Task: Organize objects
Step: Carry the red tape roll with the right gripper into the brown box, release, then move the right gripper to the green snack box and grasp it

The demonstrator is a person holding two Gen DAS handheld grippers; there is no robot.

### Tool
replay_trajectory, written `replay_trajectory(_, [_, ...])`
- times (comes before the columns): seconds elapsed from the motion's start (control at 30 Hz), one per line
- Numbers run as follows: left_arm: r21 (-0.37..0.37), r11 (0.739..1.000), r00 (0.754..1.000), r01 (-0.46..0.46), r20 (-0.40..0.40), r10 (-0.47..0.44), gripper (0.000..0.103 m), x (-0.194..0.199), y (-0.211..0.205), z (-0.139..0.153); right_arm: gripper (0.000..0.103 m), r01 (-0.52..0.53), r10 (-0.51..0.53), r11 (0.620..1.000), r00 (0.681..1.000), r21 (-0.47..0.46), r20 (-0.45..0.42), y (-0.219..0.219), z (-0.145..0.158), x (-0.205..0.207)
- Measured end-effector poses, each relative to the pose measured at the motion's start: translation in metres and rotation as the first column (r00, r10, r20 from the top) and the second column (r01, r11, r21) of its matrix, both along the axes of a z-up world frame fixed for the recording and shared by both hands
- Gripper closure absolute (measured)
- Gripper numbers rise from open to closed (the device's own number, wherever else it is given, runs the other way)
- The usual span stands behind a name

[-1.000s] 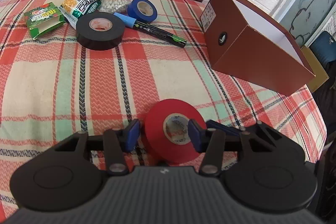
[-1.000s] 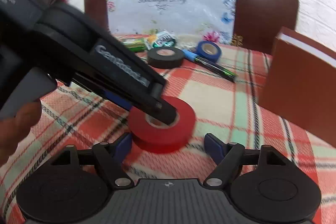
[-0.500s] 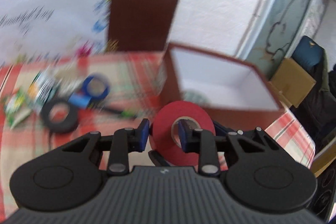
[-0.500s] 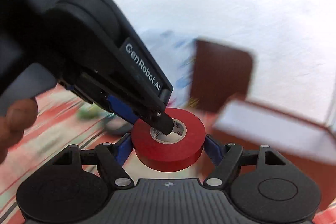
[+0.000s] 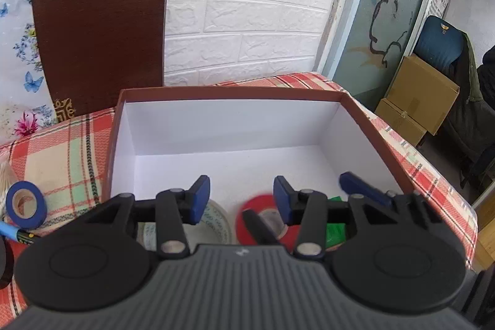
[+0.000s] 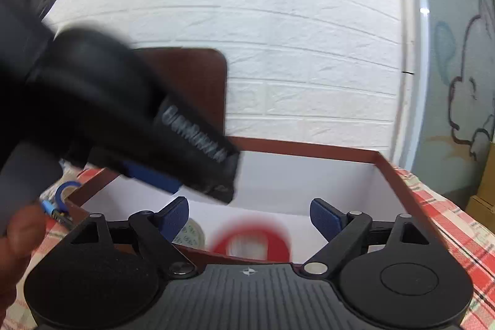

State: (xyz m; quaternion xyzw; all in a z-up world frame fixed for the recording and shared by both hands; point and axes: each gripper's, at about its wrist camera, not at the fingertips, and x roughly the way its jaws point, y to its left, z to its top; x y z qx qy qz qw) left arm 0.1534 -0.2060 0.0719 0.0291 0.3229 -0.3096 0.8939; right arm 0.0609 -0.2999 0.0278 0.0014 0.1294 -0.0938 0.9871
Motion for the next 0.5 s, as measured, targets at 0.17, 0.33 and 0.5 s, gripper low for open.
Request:
replay_trajectory(0.17, [-0.042,0.999,0.996,-0.024,0.080,0.028,0.055,-0.024,0.038,0.014,0.018,-0.001,-0.001,1.000,0.994,0.023,0.105,0.011,-0.007,-0.031])
replay_trajectory(0.33, [-0.082,0.989,0.982,-0.126,0.130,0.136,0.050,-0.048,0.099,0.015,0.018,-0.045,0.047,0.999,0.977,-0.015,0.210,0.038,-0.006,-0.067])
replay_trajectory(0.5, [0.029,0.953,0.953,-0.301,0.042,0.299,0.050,-0.046,0.168,-0.027,0.026,-0.243,0.244,0.970,0.964,-0.018,0.106,0.097,-0.018,-0.052])
